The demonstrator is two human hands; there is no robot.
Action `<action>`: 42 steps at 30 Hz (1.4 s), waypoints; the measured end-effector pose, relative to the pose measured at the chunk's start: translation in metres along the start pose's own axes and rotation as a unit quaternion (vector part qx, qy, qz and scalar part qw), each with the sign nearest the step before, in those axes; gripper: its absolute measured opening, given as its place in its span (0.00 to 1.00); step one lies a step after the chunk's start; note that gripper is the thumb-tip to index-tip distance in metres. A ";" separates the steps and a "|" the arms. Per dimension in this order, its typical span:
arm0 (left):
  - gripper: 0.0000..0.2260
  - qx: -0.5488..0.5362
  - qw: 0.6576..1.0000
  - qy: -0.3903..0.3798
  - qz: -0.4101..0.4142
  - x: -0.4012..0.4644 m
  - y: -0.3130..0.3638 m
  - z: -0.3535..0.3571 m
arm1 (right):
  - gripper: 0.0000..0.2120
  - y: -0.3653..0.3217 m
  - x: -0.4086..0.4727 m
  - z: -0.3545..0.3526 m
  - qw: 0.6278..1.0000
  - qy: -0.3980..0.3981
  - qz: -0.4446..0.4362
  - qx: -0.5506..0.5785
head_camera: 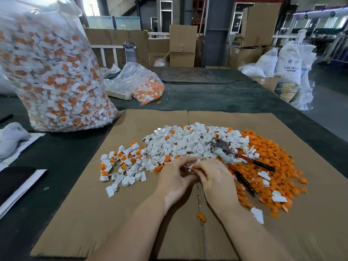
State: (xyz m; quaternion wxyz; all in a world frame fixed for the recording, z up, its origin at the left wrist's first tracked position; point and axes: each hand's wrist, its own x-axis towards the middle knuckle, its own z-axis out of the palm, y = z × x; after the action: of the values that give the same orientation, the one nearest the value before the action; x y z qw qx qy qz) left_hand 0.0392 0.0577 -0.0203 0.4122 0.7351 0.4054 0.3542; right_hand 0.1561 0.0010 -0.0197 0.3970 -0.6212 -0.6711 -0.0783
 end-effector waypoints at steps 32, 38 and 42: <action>0.08 0.299 0.899 0.291 -0.132 0.010 -0.012 -0.071 | 0.03 0.004 -0.004 0.000 0.994 0.081 0.069 0.000; 0.11 0.338 0.888 0.267 -0.161 0.011 -0.017 -0.078 | 0.04 0.004 -0.004 0.001 0.992 0.097 0.078 -0.019; 0.13 0.341 0.891 0.263 -0.144 0.014 -0.015 -0.071 | 0.04 0.005 -0.004 0.001 0.990 0.084 0.105 -0.033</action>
State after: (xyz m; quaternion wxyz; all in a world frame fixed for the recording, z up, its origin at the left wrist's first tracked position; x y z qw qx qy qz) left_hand -0.0204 0.0974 -0.0016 0.0607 0.6438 0.6965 0.3111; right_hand 0.1599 -0.0004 -0.0247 0.4371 -0.6924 -0.5633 -0.1103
